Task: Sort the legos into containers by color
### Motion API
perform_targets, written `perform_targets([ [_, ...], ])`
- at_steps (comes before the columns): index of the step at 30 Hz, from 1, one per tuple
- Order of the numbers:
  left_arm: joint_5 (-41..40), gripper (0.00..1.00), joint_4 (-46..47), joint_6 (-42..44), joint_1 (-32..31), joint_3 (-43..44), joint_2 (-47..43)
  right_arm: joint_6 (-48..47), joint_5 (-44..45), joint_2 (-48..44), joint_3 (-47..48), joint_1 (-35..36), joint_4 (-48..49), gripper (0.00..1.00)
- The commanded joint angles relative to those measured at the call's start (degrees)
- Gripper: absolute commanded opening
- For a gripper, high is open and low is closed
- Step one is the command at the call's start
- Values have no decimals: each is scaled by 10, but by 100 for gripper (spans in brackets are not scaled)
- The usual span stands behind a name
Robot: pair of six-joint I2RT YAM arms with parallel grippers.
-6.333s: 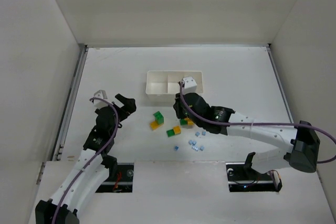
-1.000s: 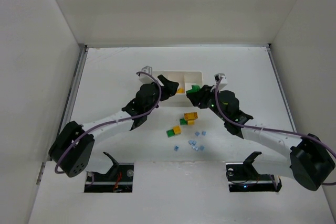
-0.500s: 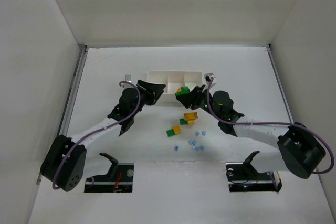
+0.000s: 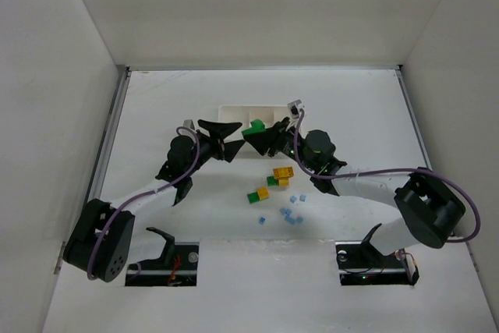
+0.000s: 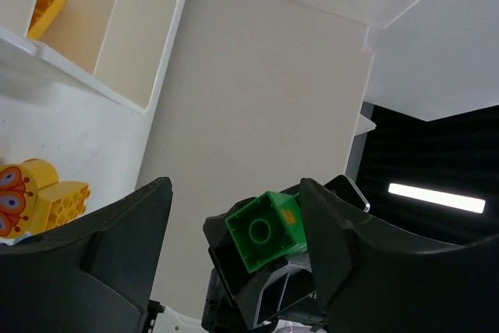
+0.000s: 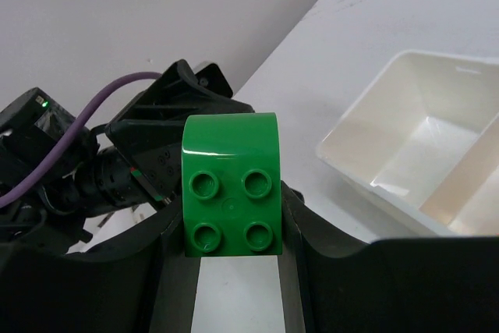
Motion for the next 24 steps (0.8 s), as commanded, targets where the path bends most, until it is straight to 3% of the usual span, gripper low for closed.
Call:
perform_targets([
  [1,32,64,48,-35,5,-3,-24,-21,3,9,32,7,58,23],
  [13,39,64,52,-65,-14,0,-21,-79,40,44,39,29,73,24],
  [24,34,53,95,-88,-27,4,24,-105,59,66,22,39,102,24],
])
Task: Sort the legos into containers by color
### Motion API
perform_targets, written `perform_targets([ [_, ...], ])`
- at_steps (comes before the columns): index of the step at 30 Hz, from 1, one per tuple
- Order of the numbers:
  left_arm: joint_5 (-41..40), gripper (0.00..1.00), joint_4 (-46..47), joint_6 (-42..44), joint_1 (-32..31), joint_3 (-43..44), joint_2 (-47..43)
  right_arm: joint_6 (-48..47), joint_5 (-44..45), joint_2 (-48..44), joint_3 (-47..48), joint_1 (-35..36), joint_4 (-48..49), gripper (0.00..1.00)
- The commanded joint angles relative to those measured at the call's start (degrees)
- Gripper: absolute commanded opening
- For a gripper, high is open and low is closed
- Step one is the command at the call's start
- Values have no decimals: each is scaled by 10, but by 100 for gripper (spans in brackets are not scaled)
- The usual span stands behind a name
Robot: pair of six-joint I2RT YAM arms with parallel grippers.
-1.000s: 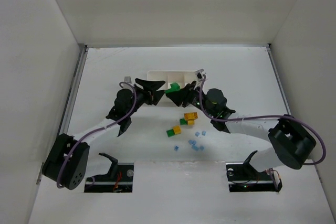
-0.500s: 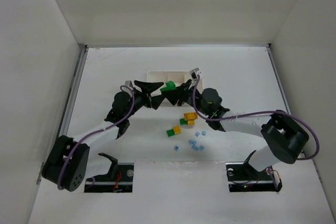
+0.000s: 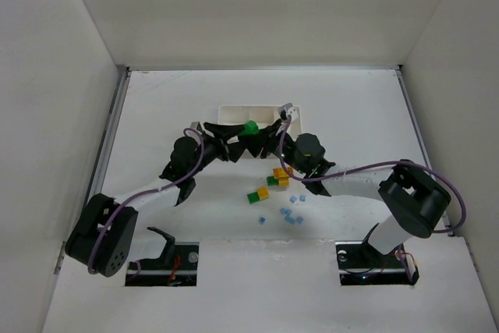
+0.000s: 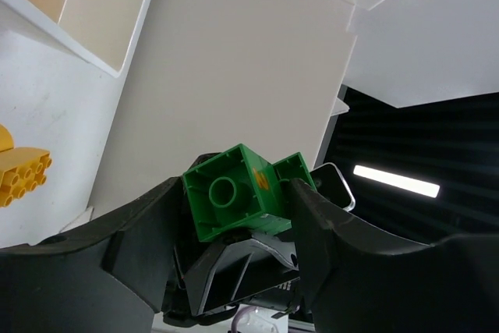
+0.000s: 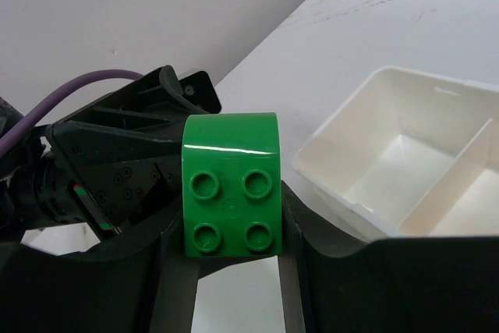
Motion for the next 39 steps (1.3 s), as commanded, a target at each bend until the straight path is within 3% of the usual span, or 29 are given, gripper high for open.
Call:
perform_targets([
  [1,6,52,64,-15,-9,7,15,-28,13,5,4,10,50,24],
  [10,-10,47,93,-24,-19,1,31,-75,59,6,-13,16,50,25],
  [20,-11,24,94,-9,-22,5,35,-93,71,16,-12,21,45,28],
  [27,-16,11,90,20,-18,0,39,-91,71,13,-14,23,40,49],
  [39,-19,8,65,70,16,-14,41,-83,69,0,-19,24,19,78],
])
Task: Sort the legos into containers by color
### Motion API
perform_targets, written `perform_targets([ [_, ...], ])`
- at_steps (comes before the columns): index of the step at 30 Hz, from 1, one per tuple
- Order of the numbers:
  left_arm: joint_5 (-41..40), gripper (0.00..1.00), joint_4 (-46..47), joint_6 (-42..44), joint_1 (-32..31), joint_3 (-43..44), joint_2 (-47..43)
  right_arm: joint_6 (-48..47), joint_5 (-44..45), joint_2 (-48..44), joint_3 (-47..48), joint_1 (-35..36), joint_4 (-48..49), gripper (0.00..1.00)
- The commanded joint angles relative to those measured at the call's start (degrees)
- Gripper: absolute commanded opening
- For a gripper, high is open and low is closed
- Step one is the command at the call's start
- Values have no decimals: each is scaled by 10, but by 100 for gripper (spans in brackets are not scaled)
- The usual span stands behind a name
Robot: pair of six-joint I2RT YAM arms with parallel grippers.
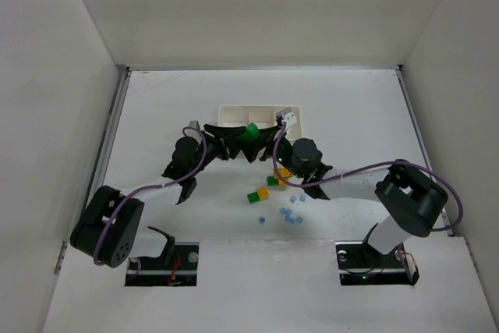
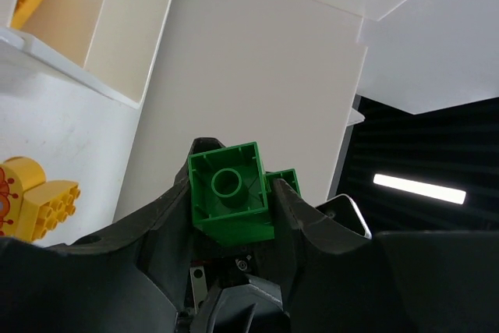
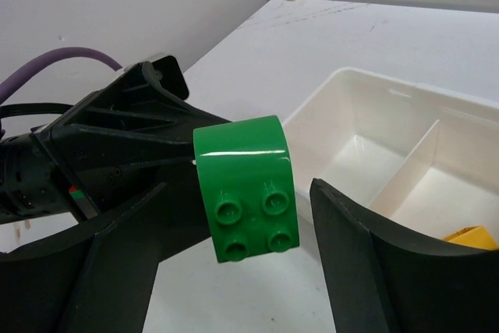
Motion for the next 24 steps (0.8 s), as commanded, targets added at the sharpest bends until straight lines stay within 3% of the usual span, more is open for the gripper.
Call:
perform_targets([
  [1,4,8,13,34,15,-11,-4,0,2,-14,-8,5,8,81],
  [7,5,8,-49,89,35,-15,-16,21,-9,-44,-31,-1,8,82],
  [20,20,8,-102,123,21,-7,-46,51,-42,-30,-24,-19,-10,72],
  [24,22,8,-105,124,17,-7,-60,63,-52,-27,-23,-26,-10,63],
])
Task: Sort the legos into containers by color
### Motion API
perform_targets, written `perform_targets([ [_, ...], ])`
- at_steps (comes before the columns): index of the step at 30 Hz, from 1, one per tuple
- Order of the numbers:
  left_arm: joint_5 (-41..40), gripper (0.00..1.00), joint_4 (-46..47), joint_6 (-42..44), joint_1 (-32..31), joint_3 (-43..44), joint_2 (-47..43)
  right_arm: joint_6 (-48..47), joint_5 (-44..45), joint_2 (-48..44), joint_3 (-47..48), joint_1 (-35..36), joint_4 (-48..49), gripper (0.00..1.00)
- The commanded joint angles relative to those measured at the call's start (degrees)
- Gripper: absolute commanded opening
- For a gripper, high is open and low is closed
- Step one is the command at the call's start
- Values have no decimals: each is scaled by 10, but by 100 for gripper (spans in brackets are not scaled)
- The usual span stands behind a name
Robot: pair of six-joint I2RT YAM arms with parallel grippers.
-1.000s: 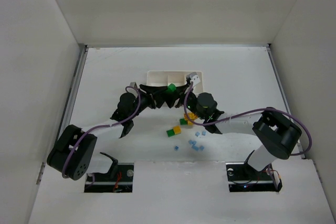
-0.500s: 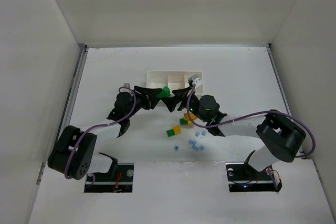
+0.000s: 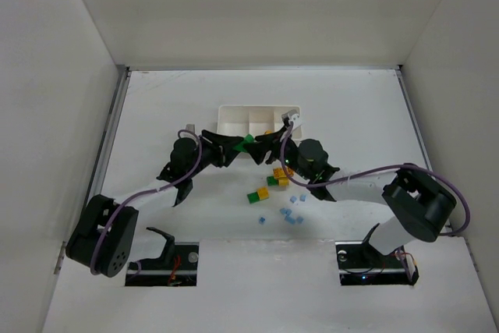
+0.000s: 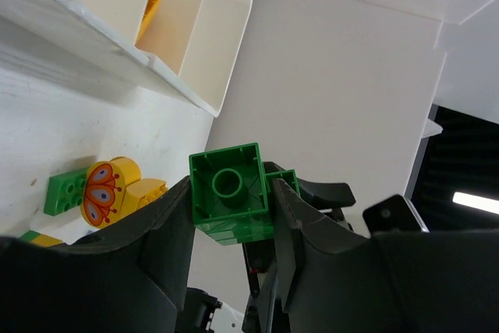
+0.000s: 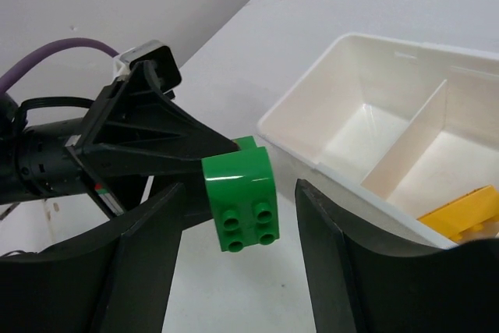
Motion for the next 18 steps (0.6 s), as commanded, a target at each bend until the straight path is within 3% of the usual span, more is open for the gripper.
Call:
perform_targets([
  [1,11,8,13,11,-5,3,-27,16,-19,7,10,-8,15,62],
  [11,13,10,5,15,-10,6,-30,31,-36,8,10,-8,18,33],
  [18,18,26,12,11,-11,9,-29,46,-45,12,7,-8,30,27],
])
